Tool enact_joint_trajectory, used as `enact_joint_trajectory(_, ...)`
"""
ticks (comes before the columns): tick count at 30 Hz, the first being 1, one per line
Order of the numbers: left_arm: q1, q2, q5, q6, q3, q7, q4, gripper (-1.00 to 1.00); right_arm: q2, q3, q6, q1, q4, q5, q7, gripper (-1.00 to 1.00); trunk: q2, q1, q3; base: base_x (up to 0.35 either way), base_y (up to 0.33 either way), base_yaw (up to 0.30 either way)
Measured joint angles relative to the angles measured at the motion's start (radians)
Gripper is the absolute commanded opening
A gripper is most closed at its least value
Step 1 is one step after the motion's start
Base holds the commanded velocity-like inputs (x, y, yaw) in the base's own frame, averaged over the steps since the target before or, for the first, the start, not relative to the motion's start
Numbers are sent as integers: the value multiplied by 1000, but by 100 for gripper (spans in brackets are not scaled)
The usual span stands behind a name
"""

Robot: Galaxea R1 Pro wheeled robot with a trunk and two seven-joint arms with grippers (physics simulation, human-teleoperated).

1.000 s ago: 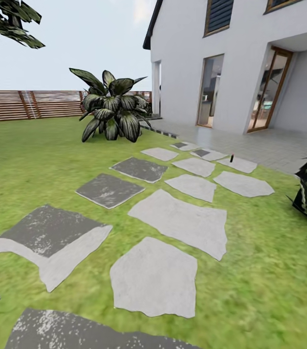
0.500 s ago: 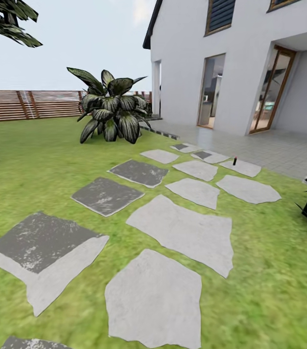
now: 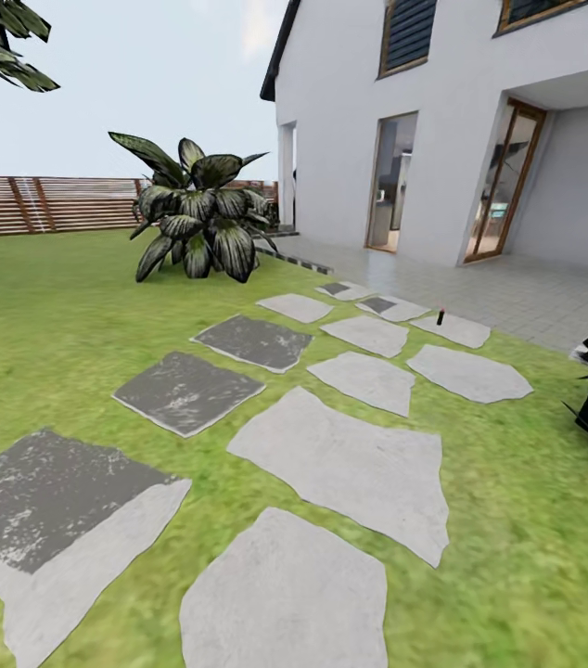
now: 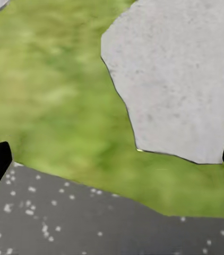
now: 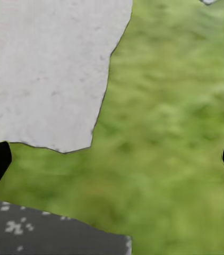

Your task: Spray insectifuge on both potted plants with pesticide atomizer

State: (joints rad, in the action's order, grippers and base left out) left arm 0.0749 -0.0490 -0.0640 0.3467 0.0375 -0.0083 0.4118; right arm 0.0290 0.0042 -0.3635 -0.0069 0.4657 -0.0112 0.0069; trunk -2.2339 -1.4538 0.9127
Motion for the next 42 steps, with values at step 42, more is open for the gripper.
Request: enact_joint_trajectory(42, 0, -2, 0, 0, 1, 0, 1, 100, 0, -1, 0, 0, 0, 0, 0, 100, 0, 0, 0, 339, 0, -69)
